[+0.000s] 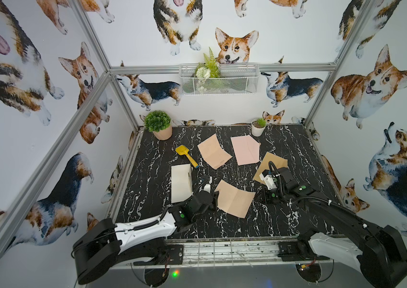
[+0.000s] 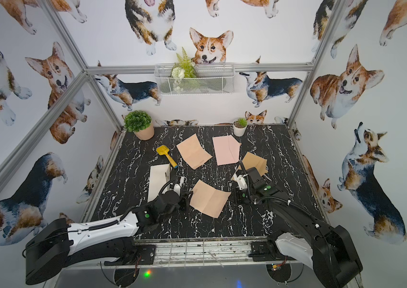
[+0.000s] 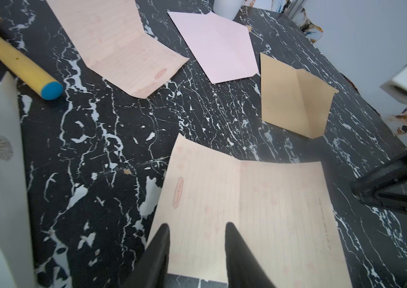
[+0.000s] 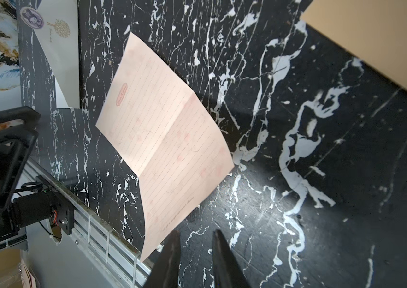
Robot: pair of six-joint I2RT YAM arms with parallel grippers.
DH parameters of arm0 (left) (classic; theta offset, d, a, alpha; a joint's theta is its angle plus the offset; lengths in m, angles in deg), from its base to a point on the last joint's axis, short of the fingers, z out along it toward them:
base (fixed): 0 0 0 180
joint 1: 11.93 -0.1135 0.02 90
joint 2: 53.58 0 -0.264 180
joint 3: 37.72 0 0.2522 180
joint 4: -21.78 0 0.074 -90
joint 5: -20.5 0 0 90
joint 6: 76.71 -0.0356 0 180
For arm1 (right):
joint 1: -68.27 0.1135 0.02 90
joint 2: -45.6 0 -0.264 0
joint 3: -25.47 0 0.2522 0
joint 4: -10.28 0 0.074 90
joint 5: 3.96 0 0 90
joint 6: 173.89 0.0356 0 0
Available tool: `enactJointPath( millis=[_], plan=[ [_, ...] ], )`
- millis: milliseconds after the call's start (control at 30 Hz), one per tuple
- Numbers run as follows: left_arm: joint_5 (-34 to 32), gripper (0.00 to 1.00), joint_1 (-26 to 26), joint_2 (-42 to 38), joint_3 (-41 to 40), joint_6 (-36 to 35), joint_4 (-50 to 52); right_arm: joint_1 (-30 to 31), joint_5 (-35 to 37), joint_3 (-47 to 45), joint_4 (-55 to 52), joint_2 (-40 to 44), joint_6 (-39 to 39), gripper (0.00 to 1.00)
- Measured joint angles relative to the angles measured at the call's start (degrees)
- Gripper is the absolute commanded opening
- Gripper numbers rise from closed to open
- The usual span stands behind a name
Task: Take the letter paper out of the envelope
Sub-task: Place the letter paper at the center of the board.
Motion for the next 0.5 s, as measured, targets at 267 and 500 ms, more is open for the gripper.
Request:
enactJointPath(
  millis=[267,500],
  plan=[
    [6.0,0.27,3.1,19.8,5.4,0.5,-9.4,0.3,0.0,4.8,-0.3,1.7,-0.9,0.0],
    [12.4,0.17,5.2,35.3,9.0,3.6,-24.2,0.4,-3.5,5.7,5.7,-8.9,-0.8,0.0]
  ],
)
